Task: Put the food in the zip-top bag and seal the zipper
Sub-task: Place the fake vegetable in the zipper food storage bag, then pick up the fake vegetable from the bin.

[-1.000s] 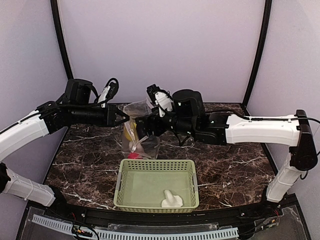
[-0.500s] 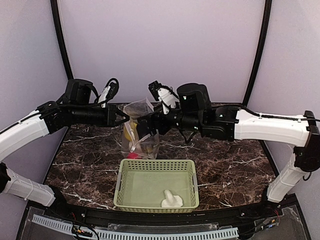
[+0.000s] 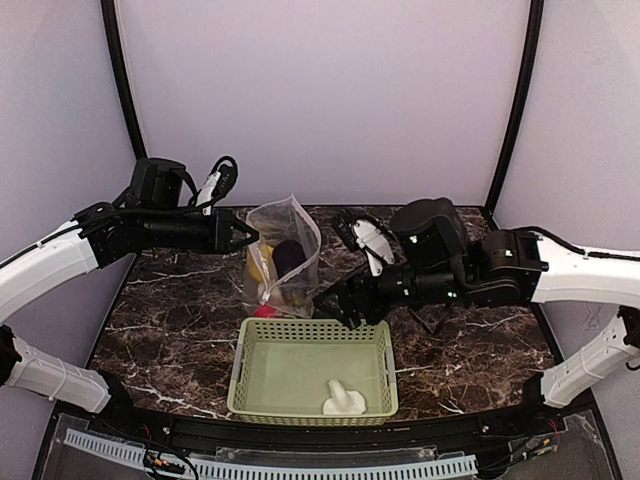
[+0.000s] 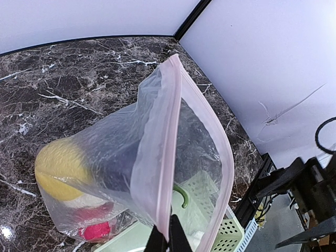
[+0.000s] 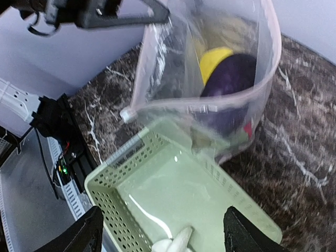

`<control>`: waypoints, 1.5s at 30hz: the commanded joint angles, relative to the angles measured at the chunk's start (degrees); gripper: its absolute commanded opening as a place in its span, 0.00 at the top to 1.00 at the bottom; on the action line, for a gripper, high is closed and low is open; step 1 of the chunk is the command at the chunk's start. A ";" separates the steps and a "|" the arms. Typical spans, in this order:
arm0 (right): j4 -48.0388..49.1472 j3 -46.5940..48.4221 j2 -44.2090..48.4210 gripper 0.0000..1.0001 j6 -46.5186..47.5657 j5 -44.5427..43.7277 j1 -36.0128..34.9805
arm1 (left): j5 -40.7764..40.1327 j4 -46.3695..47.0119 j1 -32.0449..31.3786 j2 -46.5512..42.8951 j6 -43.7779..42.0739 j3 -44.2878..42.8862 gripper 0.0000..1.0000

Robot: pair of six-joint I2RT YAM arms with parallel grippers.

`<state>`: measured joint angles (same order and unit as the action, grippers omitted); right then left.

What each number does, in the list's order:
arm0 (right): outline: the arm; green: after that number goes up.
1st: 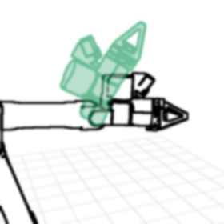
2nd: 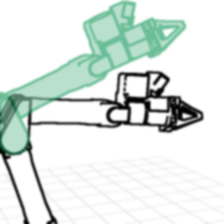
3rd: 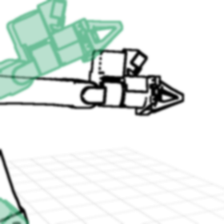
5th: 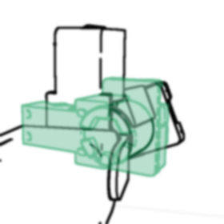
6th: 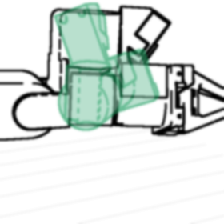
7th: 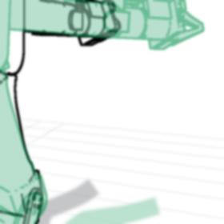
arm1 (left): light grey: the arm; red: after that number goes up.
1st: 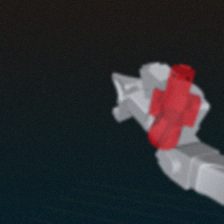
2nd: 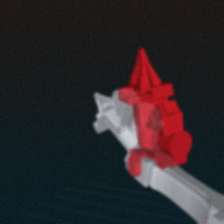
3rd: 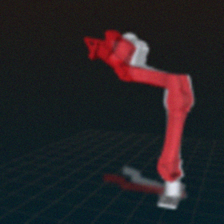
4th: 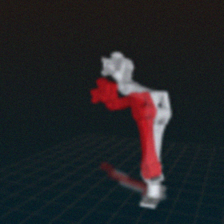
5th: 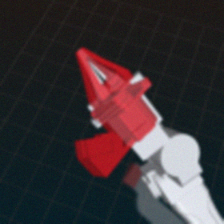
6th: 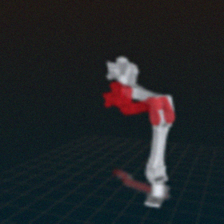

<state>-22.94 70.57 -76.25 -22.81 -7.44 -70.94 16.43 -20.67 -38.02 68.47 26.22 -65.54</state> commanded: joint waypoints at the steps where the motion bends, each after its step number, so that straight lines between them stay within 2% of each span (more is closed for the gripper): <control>1: -6.92 -5.46 -0.78 0.25 -13.10 -0.69 -1.89 | -0.58 1.14 0.33 -1.01 0.41 0.52 0.99; 7: -9.39 -5.97 -6.02 0.29 -20.35 -0.84 -2.51 | -0.50 0.70 0.32 -1.40 0.39 0.53 0.99; 13: -12.15 -5.16 -12.53 0.33 -23.07 0.20 -3.22 | -0.46 0.27 0.34 -1.51 0.32 0.57 0.99; 24: -13.37 -0.71 -23.19 0.40 -22.34 2.44 -6.00 | -0.19 0.68 0.39 -1.40 0.78 0.58 0.99; 34: -14.86 0.55 -27.14 0.50 -22.36 1.74 -7.09 | -0.33 0.47 0.41 -2.03 0.97 0.83 0.99; 45: -15.04 1.39 -28.72 0.75 -22.93 1.23 -7.19 | -0.18 0.53 0.41 -1.98 1.04 0.84 0.99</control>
<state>-37.54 70.24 -104.38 -45.30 -5.43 -77.43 16.43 -20.67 -37.98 68.12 26.87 -65.23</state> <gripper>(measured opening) 0.285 0.011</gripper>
